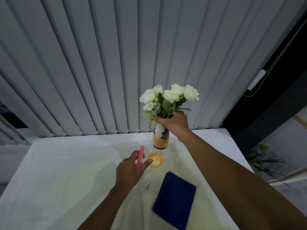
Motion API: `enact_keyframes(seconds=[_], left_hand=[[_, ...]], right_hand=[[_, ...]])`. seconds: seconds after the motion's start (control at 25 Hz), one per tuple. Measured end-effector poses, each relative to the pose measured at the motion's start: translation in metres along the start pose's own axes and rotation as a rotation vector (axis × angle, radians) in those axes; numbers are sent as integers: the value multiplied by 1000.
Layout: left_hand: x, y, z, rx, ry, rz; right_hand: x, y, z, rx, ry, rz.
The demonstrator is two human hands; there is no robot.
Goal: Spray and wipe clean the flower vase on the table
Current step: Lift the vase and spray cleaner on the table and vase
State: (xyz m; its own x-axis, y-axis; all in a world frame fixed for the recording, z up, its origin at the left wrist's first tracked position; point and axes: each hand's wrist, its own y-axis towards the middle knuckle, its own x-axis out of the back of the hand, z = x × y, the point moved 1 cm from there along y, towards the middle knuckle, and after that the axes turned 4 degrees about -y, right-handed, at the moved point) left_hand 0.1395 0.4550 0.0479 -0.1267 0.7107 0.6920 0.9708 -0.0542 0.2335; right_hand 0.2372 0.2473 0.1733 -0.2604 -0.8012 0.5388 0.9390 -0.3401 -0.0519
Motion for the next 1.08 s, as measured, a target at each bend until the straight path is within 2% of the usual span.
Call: enact_keyframes(seconds=[0.2,0.64,0.8,0.88,0.96,1.04,1.08], left_hand=[[7,12,29,96,-61,63],[9,-5,68,114,-245,110],[28,-15,69,217,-370,236],[32,-26,63,240,-316,255],[35,-35,48,136,-174,136],[34,-35,28,-86,-160,-12],[29,-34,17,-184,-174,-36]], right_hand=[[-16,-15,-41,-7,-11,53],[-60,-29,-96,-46,51,51],[-69,-30,-112,-49,43,36],[-71,-30,-117,-29,37,52],[-74,-29,-119,-29,41,76],[-79,-29,-123,-33,70,97],[-80,-29,-124,-30,89,107]])
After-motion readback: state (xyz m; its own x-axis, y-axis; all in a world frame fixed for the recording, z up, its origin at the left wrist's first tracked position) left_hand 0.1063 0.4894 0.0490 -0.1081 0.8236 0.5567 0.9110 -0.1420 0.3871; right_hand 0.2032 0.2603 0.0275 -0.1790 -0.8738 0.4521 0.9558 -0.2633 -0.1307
